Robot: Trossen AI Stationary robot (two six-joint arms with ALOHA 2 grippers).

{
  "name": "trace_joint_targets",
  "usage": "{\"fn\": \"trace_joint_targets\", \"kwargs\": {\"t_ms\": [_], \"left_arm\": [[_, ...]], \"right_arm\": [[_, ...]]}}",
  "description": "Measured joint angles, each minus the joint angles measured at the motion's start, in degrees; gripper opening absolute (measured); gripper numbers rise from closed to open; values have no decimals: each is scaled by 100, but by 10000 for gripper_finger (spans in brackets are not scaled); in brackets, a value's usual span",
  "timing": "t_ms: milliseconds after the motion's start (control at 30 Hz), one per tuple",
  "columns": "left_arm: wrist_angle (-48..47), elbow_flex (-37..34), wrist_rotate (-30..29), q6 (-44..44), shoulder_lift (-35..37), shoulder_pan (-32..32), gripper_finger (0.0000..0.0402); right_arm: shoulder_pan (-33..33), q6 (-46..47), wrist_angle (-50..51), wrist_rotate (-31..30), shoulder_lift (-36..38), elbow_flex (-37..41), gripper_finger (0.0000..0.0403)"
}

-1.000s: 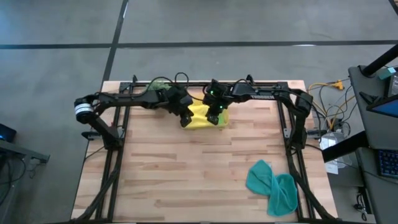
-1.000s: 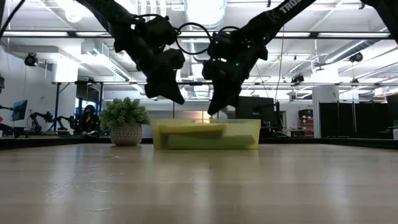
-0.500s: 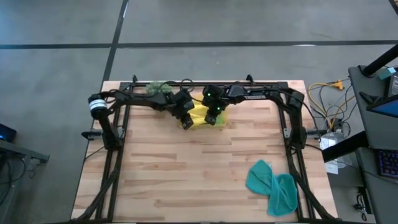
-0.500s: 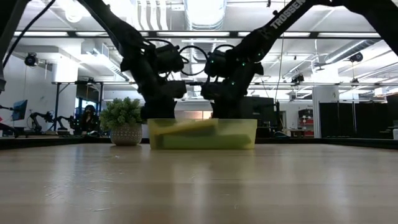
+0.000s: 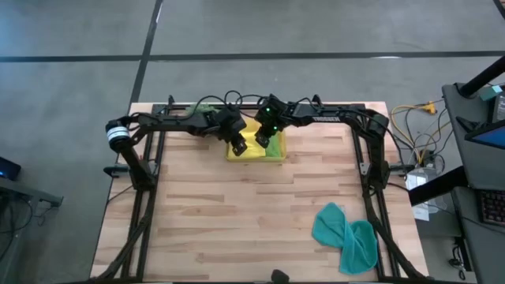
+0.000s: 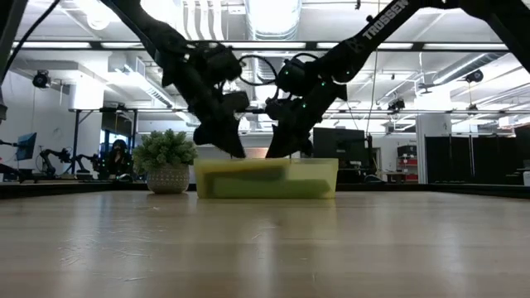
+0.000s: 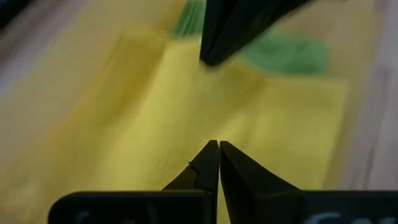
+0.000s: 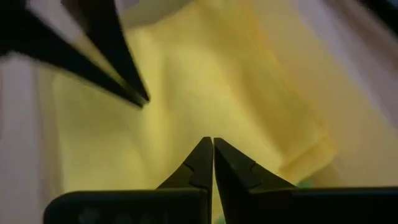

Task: Fold microfiber towels
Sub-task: Put the yellow towel into the yellow bin, then fold the light blue towel

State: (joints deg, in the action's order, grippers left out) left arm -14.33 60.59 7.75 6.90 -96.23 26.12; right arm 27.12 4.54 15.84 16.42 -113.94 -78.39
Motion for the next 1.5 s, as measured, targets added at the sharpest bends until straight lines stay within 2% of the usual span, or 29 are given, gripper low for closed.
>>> {"fn": "trace_joint_targets", "kwargs": {"t_ms": [167, 267, 467, 667, 900, 1067, 1200, 1400, 1500], "left_arm": [[-65, -17, 34, -4, -210, 33, 0], [-203, -17, -56, -143, -271, 56, 0], [-576, -19, -626, -290, -136, 207, 0], [-648, -19, -1133, -564, 679, 254, 0], [-942, -71, -1110, -577, 1886, 228, 0], [-966, -219, -1085, -605, 2684, 156, 0], [-1457, -290, -1037, -632, 3249, 72, 0], [-2524, -293, -332, -573, 3809, -336, 0], [-2729, -303, -225, -420, 3902, -623, 0]], "right_arm": [[79, 148, -66, 27, -322, -234, 8], [84, 143, 265, -42, -555, -517, 8], [140, 208, 818, -892, -740, -1003, 8], [242, 180, 960, -1289, -61, -1112, 8], [146, -96, 1626, -1304, 1167, -817, 8], [-185, -426, 1888, -1163, 2127, -215, 8], [-634, -257, 2038, -954, 3054, 621, 8], [-1820, 1526, 2132, -848, 4649, 2340, 8], [-2499, 2646, 2134, -882, 5292, 3113, 9]]}}
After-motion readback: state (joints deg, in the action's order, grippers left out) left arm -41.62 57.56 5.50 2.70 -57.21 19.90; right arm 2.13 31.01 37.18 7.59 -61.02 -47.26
